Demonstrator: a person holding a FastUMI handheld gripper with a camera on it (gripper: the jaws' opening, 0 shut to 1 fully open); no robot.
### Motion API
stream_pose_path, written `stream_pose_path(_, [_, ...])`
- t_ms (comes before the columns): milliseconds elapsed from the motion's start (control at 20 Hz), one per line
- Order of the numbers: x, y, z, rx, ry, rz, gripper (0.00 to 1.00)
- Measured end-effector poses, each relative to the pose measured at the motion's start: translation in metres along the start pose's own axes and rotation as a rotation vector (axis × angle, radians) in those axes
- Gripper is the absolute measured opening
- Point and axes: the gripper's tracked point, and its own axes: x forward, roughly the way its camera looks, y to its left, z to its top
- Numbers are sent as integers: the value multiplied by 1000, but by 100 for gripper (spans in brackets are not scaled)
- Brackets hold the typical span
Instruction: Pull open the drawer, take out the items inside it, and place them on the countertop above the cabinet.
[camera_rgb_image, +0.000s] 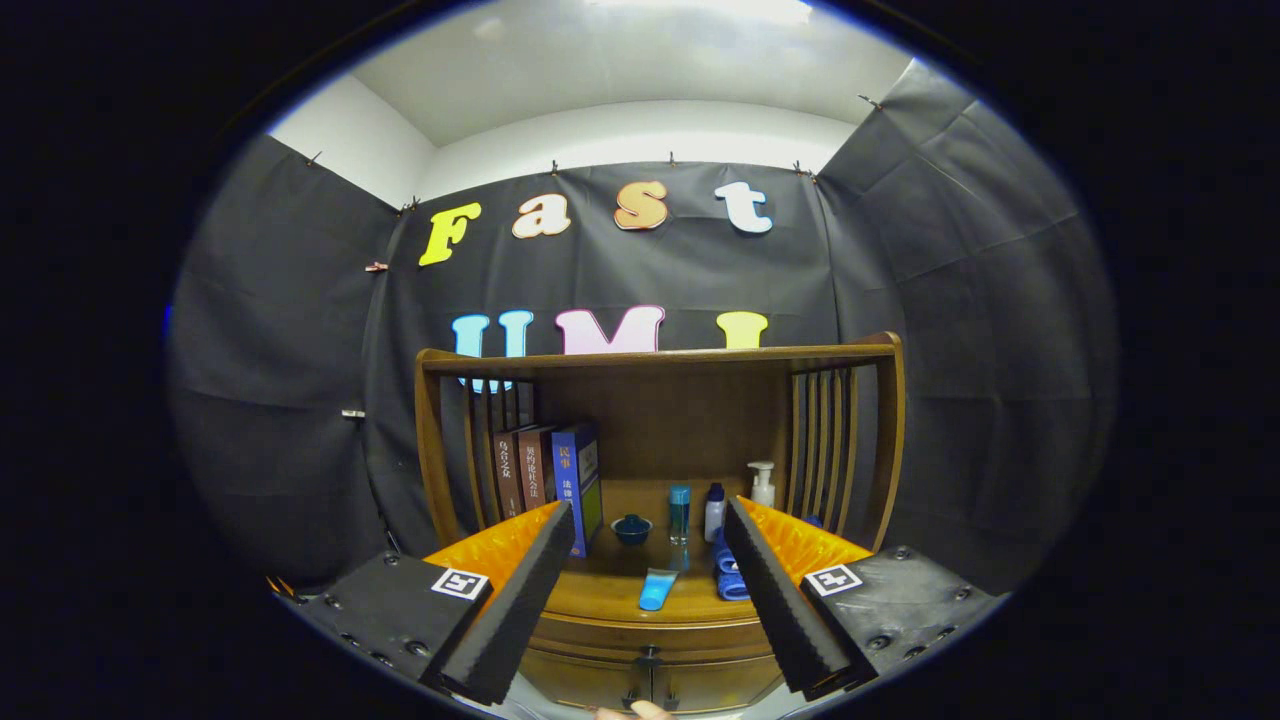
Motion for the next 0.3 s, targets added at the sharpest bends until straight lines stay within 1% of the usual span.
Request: stream_pose_path(300, [0, 2, -1, -9, 1, 1, 99])
